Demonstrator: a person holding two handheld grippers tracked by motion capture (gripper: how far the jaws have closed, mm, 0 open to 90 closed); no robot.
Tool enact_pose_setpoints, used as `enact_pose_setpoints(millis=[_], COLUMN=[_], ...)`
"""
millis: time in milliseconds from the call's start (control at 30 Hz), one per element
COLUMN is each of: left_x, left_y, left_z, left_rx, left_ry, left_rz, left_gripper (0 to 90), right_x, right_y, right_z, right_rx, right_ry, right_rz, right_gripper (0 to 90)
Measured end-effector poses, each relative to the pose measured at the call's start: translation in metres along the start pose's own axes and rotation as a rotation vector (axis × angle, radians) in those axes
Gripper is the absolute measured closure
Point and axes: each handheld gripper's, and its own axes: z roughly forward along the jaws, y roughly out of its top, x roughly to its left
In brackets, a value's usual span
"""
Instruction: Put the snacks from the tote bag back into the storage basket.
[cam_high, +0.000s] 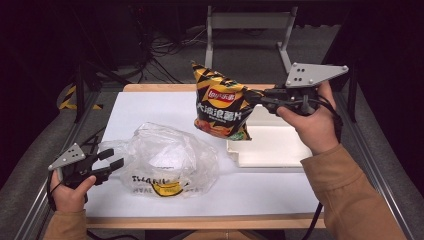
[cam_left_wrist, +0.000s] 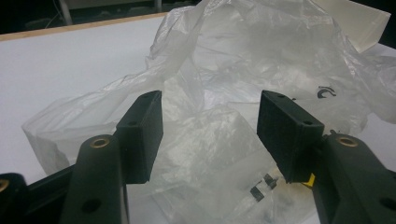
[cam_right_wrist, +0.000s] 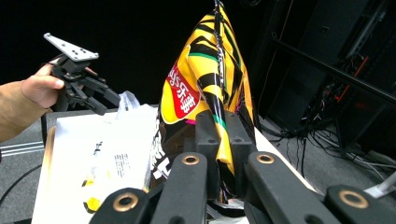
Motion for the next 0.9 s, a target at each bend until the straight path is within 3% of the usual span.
enact_pose_setpoints(millis=[567,900], left_x=[-0.016,-0.017], left_y=[-0.007,-0.009], left_z=[-0.005,-0.002], left_rx=[0.011,0.024], left_ry=[-0.003,0.005], left_rz=[0.01,0.01], left_gripper=[37.7,37.0], right_x=[-0.039,-0.059], right_y=[-0.022,-0.038], right_z=[-0.033,-0.037], right_rx=[0.034,0.054], right_ry=[-0.035,-0.036], right_rz=[0.0,0.005], right_gripper=[87.8,87.8])
